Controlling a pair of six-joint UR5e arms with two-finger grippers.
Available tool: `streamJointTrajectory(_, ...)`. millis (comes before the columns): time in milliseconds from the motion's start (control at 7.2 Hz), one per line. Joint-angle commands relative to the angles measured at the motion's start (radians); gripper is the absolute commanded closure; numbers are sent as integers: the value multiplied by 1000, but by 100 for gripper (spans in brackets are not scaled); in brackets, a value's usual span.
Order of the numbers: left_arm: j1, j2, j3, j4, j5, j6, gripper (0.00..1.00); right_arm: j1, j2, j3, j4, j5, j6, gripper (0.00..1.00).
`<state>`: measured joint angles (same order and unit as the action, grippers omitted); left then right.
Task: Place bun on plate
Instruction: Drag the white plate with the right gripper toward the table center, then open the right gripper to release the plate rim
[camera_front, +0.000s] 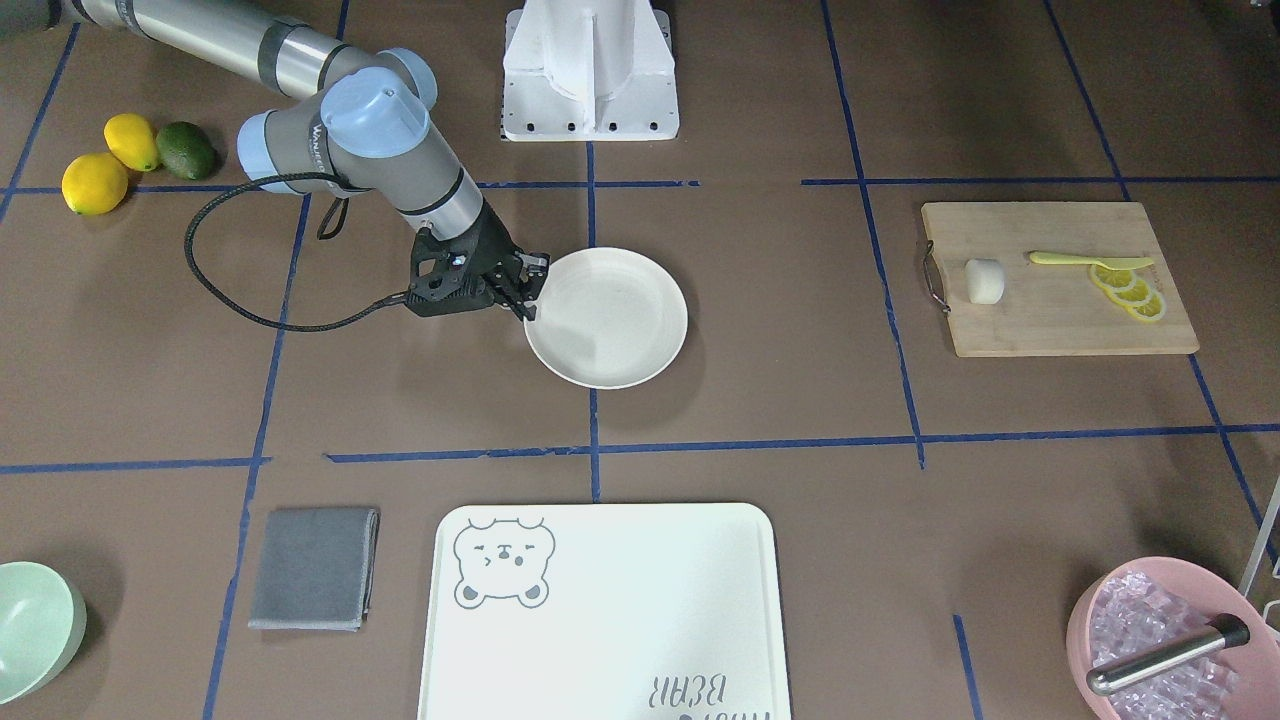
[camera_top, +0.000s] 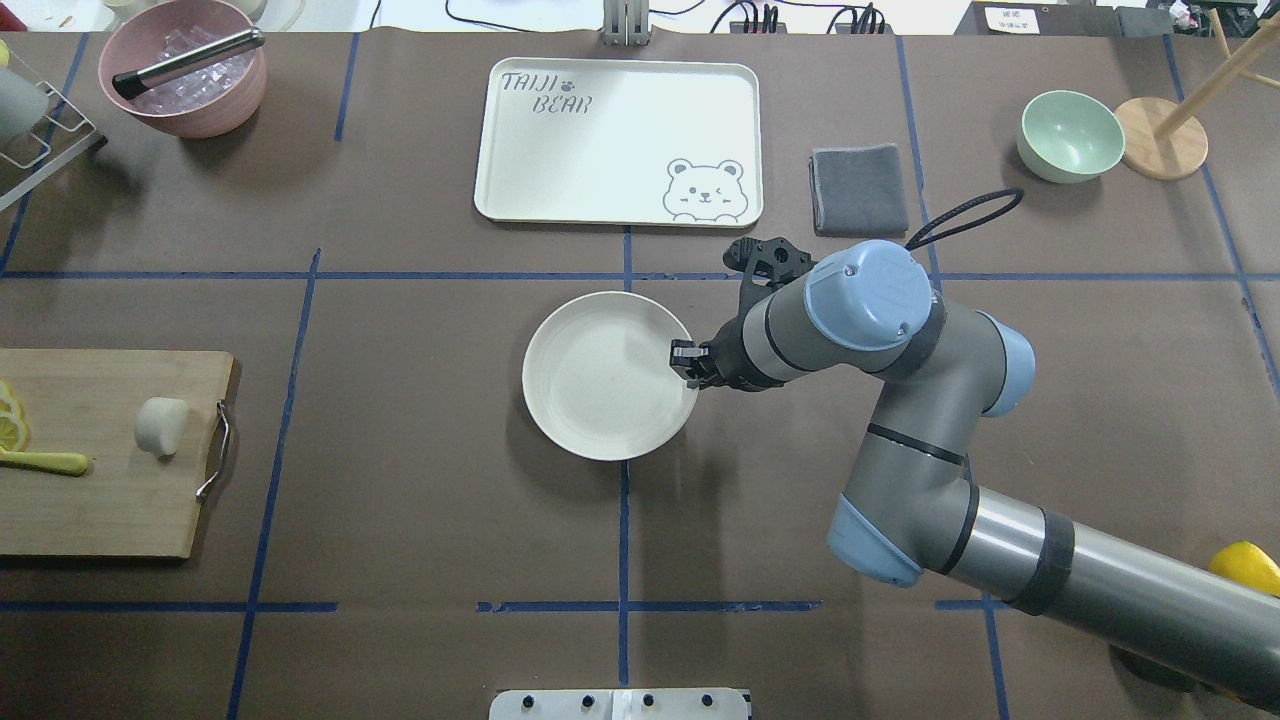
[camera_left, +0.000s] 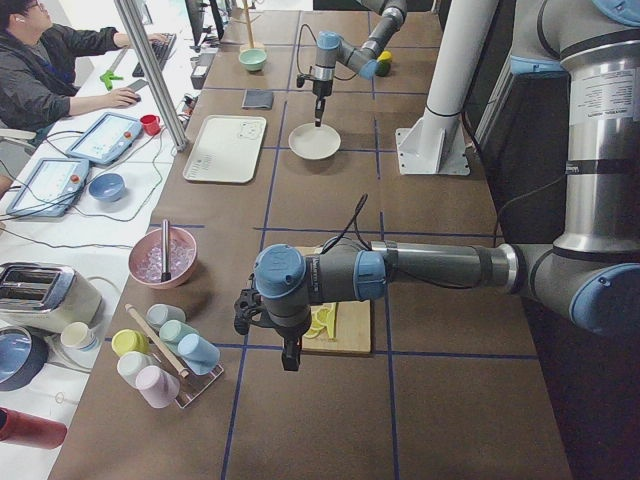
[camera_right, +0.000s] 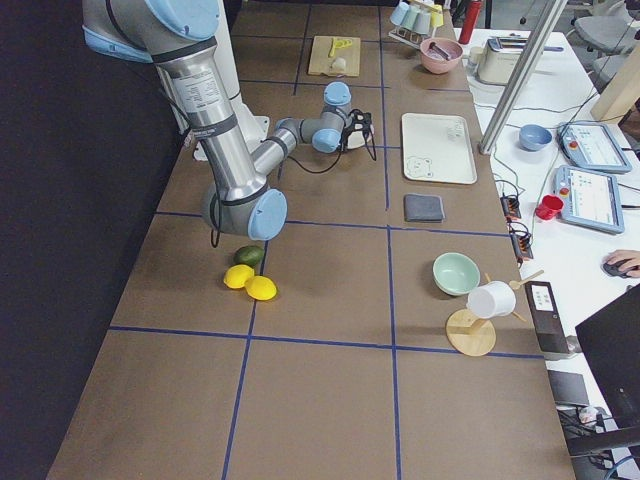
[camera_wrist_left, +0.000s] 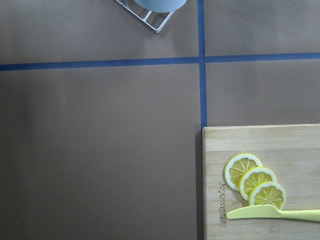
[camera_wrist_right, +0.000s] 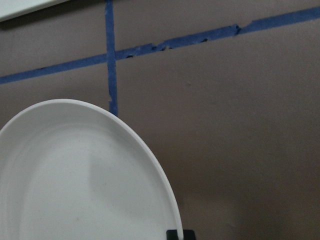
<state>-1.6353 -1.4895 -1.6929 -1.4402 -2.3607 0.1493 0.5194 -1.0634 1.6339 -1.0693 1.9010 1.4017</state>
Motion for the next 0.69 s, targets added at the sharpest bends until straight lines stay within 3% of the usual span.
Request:
streamJointTrajectory(0,2,0,1,1,1,-1,0,-50,-13,4,-6,-56,0,100)
streamJointTrajectory(139,3,0,1,0,0,-1,0,-50,-13,9,-8,-50,0,76)
streamJointTrajectory(278,3,0,1,0,1,-1,0,-44,-15,18,-8,-51,0,1)
streamJointTrajectory(556,3,0,-1,0,1,-1,0,-14,-23,23,-21,-40,-3,0)
